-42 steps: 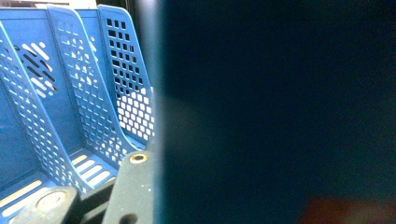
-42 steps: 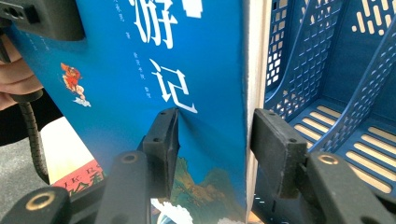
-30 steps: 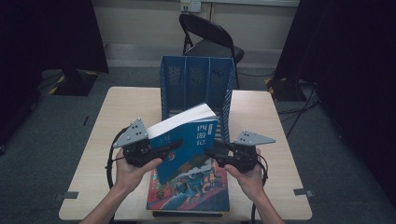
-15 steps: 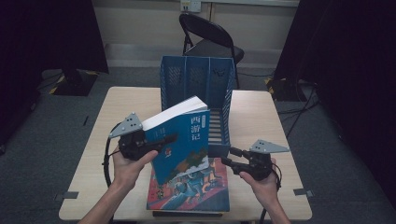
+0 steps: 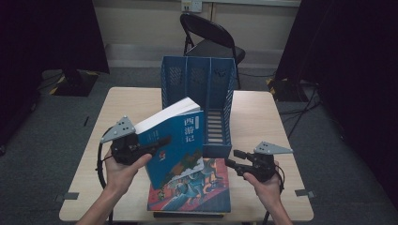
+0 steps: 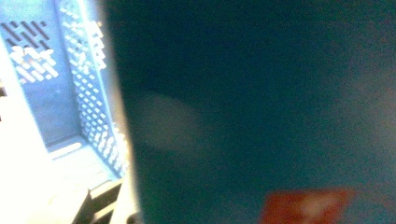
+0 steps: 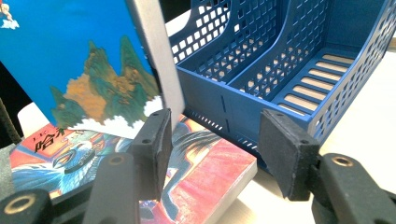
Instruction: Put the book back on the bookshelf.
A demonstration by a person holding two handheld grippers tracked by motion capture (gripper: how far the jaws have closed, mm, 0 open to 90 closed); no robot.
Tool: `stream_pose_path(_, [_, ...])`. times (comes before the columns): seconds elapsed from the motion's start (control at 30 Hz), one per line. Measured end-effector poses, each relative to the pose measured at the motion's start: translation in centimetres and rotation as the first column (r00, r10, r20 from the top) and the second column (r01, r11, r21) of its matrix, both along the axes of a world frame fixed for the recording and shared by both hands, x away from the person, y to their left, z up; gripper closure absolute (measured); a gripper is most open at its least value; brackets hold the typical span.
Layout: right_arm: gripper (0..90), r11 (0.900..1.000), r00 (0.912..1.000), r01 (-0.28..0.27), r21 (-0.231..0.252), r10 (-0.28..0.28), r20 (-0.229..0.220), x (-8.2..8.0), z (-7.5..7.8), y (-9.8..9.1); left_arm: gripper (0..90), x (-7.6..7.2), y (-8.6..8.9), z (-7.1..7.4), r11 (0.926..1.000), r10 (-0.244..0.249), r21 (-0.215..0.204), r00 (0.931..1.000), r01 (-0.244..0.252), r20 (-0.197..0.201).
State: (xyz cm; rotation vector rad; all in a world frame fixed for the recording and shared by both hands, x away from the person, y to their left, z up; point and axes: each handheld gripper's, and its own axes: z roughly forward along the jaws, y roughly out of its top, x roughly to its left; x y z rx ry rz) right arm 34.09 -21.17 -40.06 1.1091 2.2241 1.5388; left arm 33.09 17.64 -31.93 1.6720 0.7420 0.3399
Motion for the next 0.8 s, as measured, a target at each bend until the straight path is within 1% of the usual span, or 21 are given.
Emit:
stream_pose_path(0.03, [44.6,1.0000,1.0000,0.001,-0.001,-0.001,0.001,0.1,0.0,0.0,61.3,0.1,0.6,0.2,0.9998,0.015,0.010,0.9998,-0.015,-0.013])
stream_pose_path(0.07, [44.6,1.0000,1.0000,0.004,0.000,-0.004,-0.002,0.1,0.0,0.0,61.3,0.1,0.8,0.3,0.9997,0.024,0.010,0.9996,-0.024,-0.016])
stream_pose_path(0.2, [44.2,1.0000,1.0000,0.009,0.001,-0.009,0.001,0.3,0.0,-0.1,61.4,0.2,1.8,0.3,0.9983,0.058,-0.010,0.9967,-0.058,-0.058])
stream_pose_path(0.33, [42.4,0.9999,1.0000,0.003,0.010,-0.003,0.003,0.4,0.2,0.0,61.4,0.1,2.3,0.4,0.9968,0.078,-0.012,0.9946,-0.079,-0.069])
stream_pose_path(0.4, [42.0,1.0000,1.0000,0.003,0.008,-0.003,0.000,0.5,0.2,0.0,61.4,0.1,2.5,0.4,0.9948,0.099,-0.019,0.9917,-0.101,-0.083])
stream_pose_path(0.5, [41.4,1.0000,1.0000,0.001,0.010,-0.001,-0.002,0.6,0.1,0.0,61.5,0.4,2.8,0.6,0.9927,0.117,-0.020,0.9881,-0.119,-0.100])
stream_pose_path(0.53, [41.2,0.9999,1.0000,0.001,0.011,-0.001,-0.003,0.6,0.1,-0.1,61.5,0.5,2.8,0.8,0.9920,0.124,-0.007,0.9869,-0.126,-0.103])
stream_pose_path(0.6, [40.8,0.9999,1.0000,0.004,0.014,-0.004,-0.004,0.7,0.1,-0.2,61.5,0.5,2.8,1.1,0.9912,0.132,0.000,0.9863,-0.132,-0.099])
stream_pose_path(0.7, [40.0,0.9998,0.9999,0.010,0.018,-0.010,-0.008,0.8,0.1,-0.4,61.5,0.5,3.1,1.5,0.9889,0.146,-0.010,0.9840,-0.148,-0.102])
stream_pose_path(0.8, [39.5,0.9996,0.9999,0.013,0.024,-0.013,-0.007,0.9,0.1,-0.5,61.6,0.7,3.4,2.1,0.9845,0.174,-0.001,0.9800,-0.175,-0.097])
